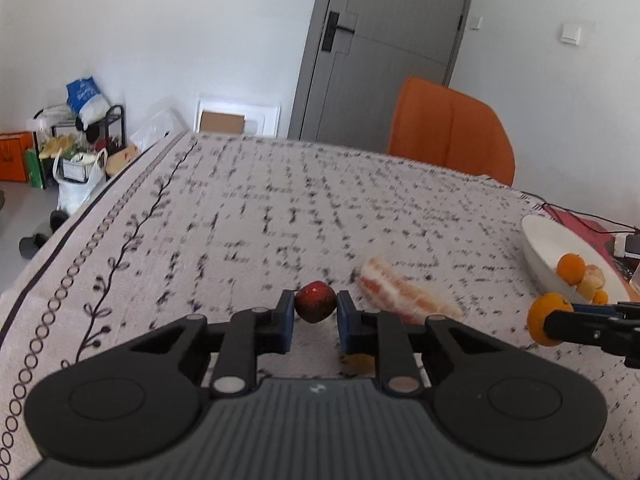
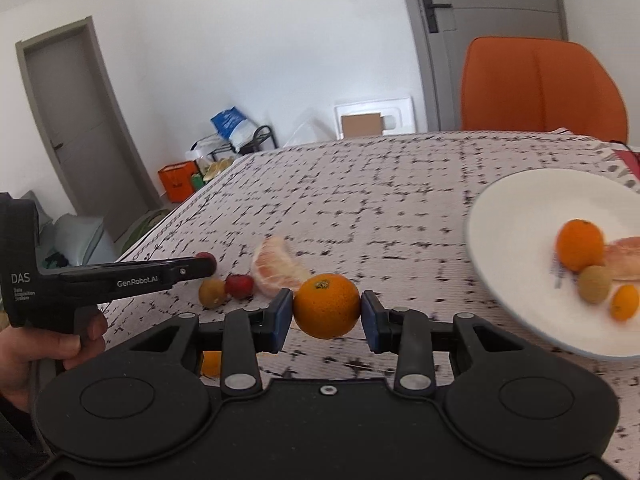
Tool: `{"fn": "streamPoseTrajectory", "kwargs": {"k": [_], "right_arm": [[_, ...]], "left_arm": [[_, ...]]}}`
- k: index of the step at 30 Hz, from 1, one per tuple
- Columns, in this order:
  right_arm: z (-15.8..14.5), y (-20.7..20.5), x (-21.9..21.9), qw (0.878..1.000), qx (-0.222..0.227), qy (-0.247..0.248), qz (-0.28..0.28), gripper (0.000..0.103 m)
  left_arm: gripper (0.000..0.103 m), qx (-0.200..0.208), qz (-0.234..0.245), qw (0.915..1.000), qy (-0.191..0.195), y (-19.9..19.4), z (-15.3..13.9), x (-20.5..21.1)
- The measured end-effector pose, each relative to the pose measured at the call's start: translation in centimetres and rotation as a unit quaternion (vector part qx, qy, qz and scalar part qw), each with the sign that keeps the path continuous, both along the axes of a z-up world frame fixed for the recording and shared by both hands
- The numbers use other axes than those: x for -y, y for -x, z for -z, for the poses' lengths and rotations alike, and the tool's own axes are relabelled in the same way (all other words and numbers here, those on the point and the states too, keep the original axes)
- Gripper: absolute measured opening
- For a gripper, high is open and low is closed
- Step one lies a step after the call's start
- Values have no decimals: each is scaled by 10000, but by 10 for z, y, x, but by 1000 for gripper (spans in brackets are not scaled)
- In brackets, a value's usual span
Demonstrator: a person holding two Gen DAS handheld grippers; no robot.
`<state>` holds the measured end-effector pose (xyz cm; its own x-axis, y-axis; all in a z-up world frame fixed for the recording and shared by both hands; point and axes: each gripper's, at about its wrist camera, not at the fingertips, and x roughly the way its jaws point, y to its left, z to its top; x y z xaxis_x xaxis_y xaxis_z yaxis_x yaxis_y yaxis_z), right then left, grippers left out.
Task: Organize fruits
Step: 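Close the right gripper on the orange while the left gripper grasps the red plum, then carry the orange and red plum to the white plate with both grippers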
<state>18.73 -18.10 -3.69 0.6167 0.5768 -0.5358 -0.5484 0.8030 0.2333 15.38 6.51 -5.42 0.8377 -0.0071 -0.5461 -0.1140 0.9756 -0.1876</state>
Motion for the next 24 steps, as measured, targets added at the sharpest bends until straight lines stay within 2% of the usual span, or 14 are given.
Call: {"fn": "streamPoseTrajectory", "kwargs": {"k": [14, 24], "right_arm": [[-10, -4, 52, 9981, 192, -334, 472, 35], [-4, -8, 82, 9953, 187, -341, 889, 35]], "left_arm": [[20, 207, 397, 9990, -51, -3, -20, 43], [21, 241, 704, 9972, -80, -10, -23, 71]]}}
